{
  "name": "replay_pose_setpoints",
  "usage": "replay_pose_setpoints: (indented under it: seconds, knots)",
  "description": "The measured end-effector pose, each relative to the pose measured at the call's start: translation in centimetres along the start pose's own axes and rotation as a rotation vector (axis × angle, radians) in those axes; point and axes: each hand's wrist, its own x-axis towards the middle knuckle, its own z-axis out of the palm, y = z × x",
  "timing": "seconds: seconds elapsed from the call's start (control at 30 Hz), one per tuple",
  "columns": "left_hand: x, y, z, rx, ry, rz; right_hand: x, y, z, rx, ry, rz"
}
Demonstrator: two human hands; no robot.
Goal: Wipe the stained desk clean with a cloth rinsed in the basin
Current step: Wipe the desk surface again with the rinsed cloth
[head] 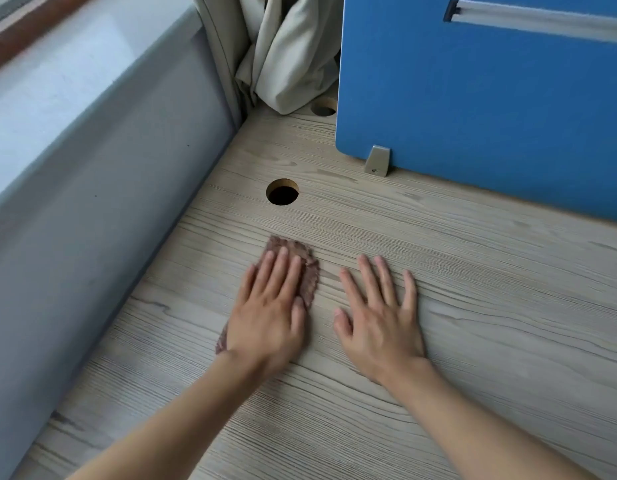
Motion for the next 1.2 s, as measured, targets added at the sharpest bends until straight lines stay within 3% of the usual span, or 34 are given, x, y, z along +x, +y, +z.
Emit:
replay_pose_setpoints:
  seconds: [0.17, 0.3, 0.5, 0.7, 0.93, 1.1, 1.2]
  knots:
    - [0.8, -1.0, 0.1, -0.021, -0.035, 0.134, 0.7, 0.5, -0.6, 0.038, -0.002, 0.019]
    - [3.0, -1.2, -0.1, 0.012, 0.042, -0.015, 3.0, 2.1, -0.9, 0.035, -0.007, 0.130]
    - [1.3, 0.3, 0.5, -0.015, -0.029, 0.144, 3.1, 2.1, 0.1, 0.002, 0.012, 0.123]
    - [5.8, -0.2, 0.0, 0.004, 0.032, -0.030, 3.1, 2.1, 0.1, -0.006, 0.034, 0.120]
    - [5.2, 0.6, 0.4, -0.009, -0.007, 0.140, 3.4, 2.1, -0.3, -0.006, 0.051, 0.113]
    - [8.0, 0.2, 0.0, 0.004, 0.041, 0.037, 6.4, 2.5, -0.8, 0.028, 0.047, 0.173]
    - [6.8, 1.3, 0.5, 0.012, 0.037, 0.093, 7.0, 2.5, 0.2, 0.003, 0.051, 0.190]
